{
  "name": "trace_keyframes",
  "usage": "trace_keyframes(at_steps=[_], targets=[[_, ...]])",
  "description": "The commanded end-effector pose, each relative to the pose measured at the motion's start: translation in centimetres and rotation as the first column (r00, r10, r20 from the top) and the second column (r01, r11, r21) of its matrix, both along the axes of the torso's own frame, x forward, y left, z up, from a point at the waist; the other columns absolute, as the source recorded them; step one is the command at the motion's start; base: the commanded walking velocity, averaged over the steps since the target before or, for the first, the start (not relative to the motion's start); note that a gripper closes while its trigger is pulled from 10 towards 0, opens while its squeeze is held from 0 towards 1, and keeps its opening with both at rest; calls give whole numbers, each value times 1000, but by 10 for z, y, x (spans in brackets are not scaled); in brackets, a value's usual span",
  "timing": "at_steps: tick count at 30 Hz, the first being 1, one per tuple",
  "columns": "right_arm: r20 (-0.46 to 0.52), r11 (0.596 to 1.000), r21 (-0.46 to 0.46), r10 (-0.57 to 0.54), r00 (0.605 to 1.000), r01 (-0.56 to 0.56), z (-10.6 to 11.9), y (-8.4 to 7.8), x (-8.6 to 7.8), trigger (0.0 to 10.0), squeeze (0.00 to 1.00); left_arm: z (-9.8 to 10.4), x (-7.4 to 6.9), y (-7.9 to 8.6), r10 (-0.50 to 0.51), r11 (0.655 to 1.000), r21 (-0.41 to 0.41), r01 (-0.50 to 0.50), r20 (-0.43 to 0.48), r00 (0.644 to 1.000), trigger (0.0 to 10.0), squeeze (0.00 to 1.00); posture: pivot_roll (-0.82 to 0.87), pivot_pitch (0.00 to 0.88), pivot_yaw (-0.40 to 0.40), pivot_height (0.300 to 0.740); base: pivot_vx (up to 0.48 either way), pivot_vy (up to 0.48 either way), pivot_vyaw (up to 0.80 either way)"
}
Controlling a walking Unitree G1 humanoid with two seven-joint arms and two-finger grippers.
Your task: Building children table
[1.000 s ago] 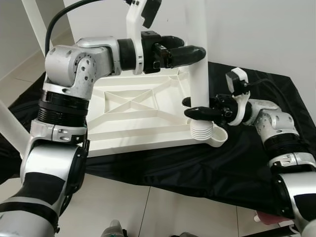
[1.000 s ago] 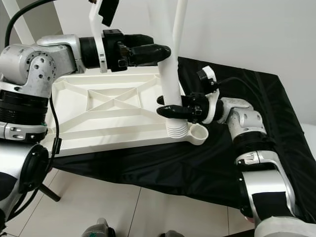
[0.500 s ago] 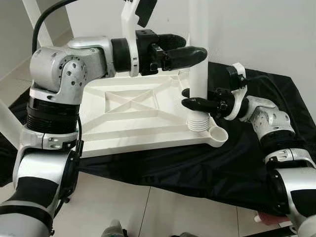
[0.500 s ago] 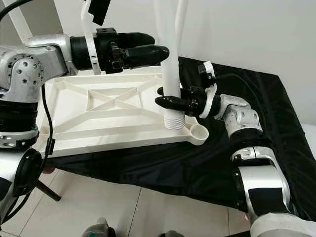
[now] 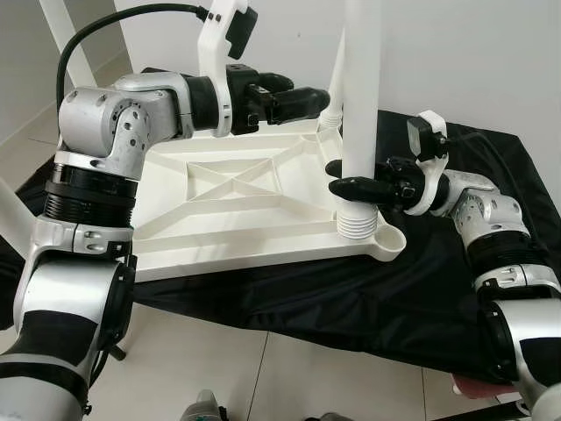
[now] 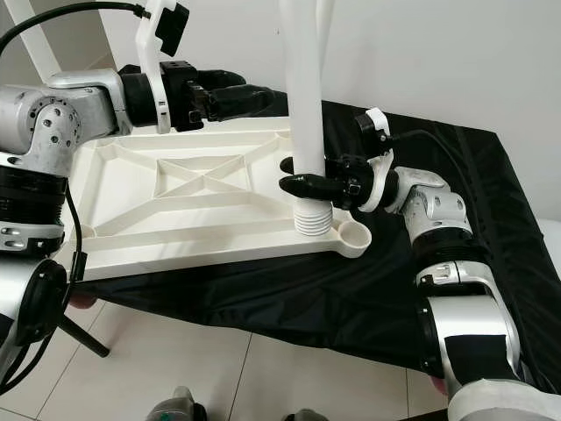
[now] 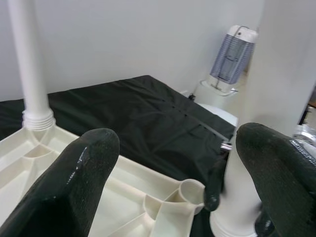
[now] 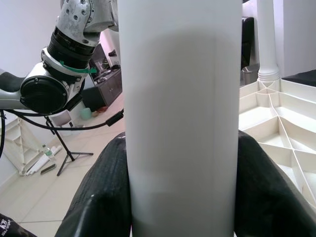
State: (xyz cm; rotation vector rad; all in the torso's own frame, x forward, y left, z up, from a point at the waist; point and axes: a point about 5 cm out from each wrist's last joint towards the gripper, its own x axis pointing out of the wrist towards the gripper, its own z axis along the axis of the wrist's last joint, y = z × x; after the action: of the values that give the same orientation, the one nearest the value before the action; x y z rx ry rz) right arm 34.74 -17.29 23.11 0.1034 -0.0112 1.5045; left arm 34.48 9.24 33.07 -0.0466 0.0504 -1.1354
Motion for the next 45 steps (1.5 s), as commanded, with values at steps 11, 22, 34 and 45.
trace_keyframes(at_steps=[11, 22, 34, 45], targets=[[6, 998, -47, 43, 999, -42, -5, 1, -5, 10000, 0, 18, 7, -4, 59, 998, 5, -60, 87, 994, 10000, 0, 2, 0, -7, 740, 0, 0, 0], [-31, 995, -93, 29, 999, -32, -16, 9, -2, 10000, 0, 31, 8, -25, 76, 997, 9, -78, 161, 984, 10000, 0, 12, 0, -12, 740, 0, 0, 0], [-61, 992, -124, -18, 998, 10, -20, 17, 4, 10000, 0, 42, 8, -32, 69, 998, 1, -71, 196, 978, 10000, 0, 19, 0, -13, 740, 0, 0, 0], [-61, 991, -135, -14, 998, 6, -22, 21, 6, 10000, 0, 48, 7, -36, 58, 998, -11, -57, 210, 976, 10000, 0, 15, 0, -10, 740, 0, 0, 0]])
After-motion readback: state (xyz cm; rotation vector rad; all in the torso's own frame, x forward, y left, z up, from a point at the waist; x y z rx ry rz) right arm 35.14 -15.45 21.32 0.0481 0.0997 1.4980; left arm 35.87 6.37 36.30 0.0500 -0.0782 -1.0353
